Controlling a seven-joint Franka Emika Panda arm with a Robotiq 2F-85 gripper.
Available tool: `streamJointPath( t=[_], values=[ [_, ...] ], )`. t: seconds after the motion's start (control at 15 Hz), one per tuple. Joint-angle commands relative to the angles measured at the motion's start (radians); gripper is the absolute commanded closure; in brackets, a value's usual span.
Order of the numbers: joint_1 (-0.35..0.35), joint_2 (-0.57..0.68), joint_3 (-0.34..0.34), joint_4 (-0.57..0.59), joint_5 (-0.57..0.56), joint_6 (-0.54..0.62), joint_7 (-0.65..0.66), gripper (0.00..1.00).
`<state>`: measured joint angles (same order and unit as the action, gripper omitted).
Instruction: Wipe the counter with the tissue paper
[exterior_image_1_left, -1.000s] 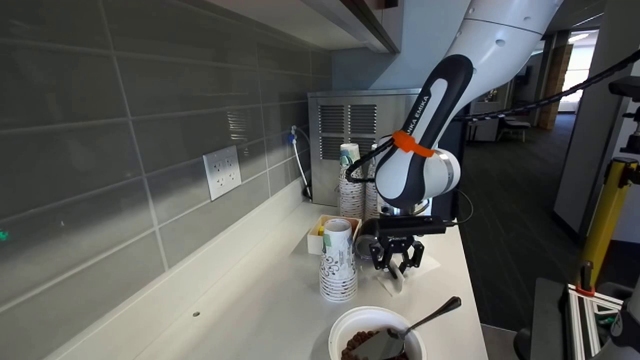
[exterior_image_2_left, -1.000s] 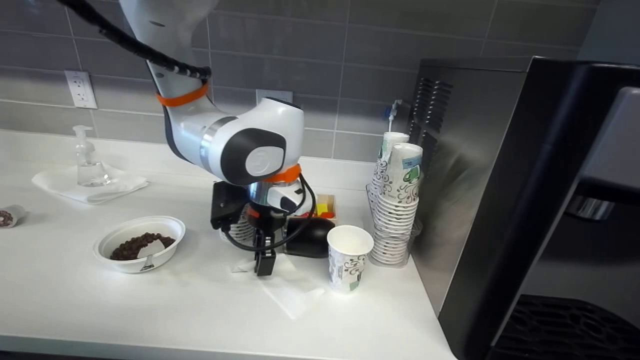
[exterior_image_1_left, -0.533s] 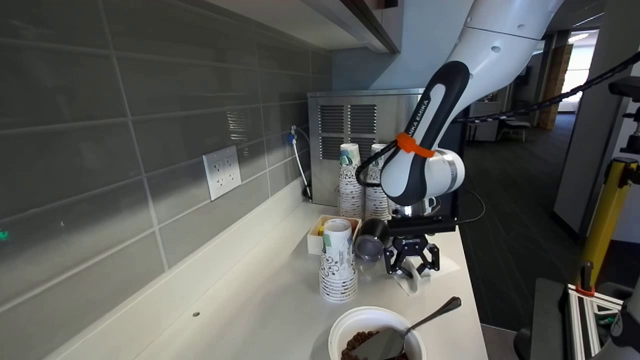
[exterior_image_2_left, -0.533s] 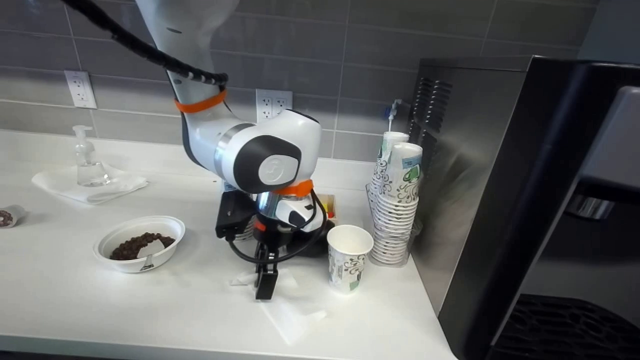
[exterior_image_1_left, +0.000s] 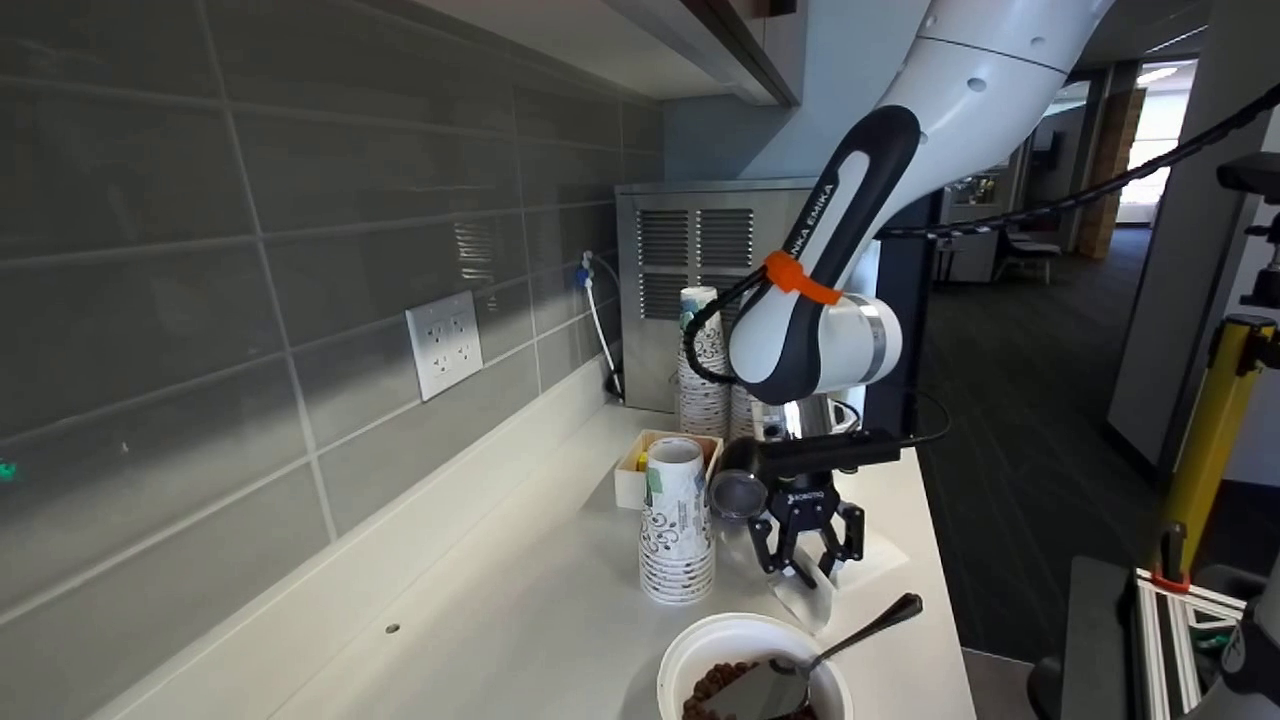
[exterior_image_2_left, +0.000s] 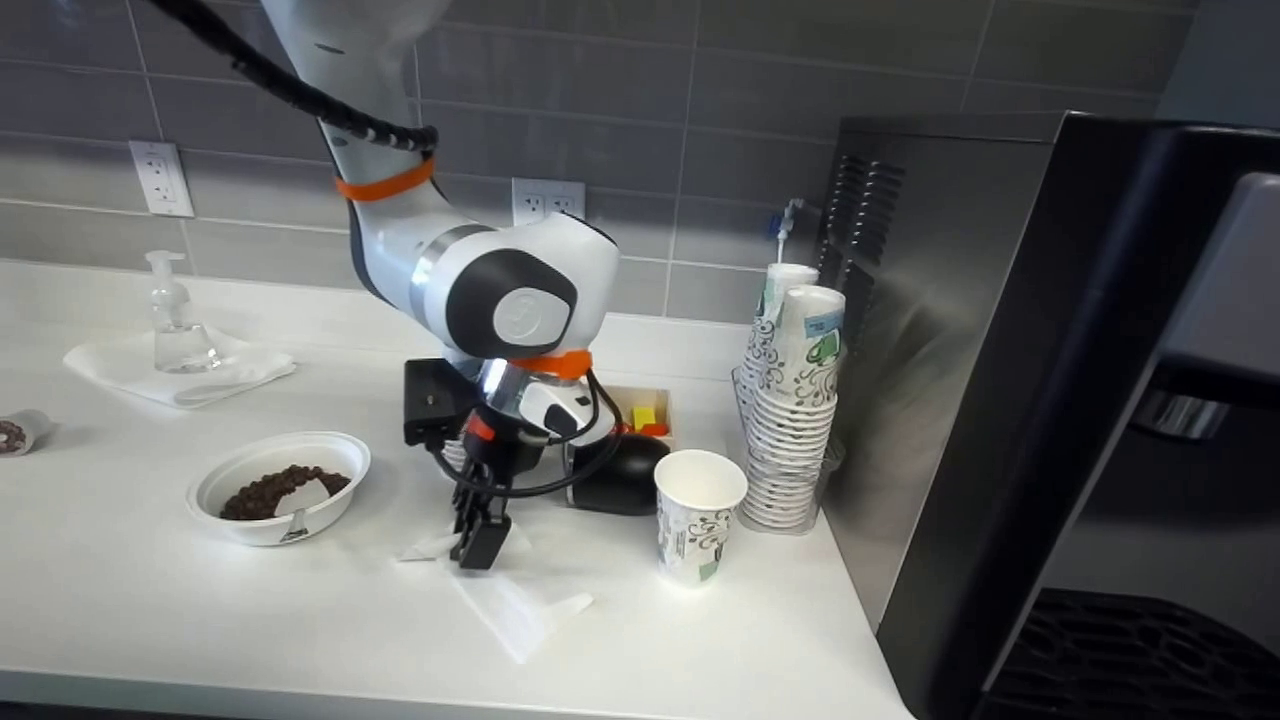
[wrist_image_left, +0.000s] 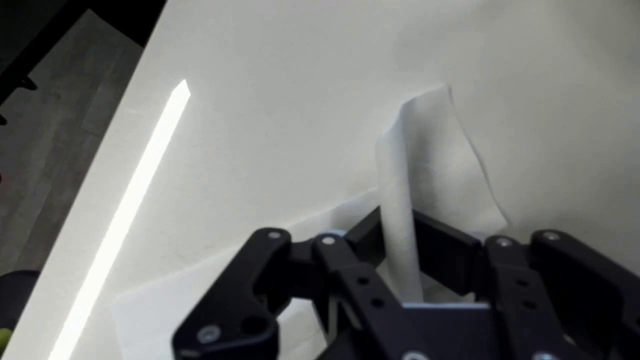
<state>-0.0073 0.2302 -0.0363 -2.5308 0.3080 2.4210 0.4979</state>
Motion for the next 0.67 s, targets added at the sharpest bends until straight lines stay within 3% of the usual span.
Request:
streamJointPath(
  t=[0.0, 0.13, 0.33, 0.6],
  values=[
    [0.007, 0.019, 0.032, 0.021, 0.091, 0.096, -0.040, 0.97],
    [0.007, 0.036, 0.032, 0.027, 0.101, 0.145, -0.025, 0.97],
    [0.021, 0.041, -0.015, 0.019, 0.013, 0.140, 0.066, 0.97],
    [0.030, 0.000, -0.076, -0.007, -0.116, 0.004, 0.170, 0.97]
  ],
)
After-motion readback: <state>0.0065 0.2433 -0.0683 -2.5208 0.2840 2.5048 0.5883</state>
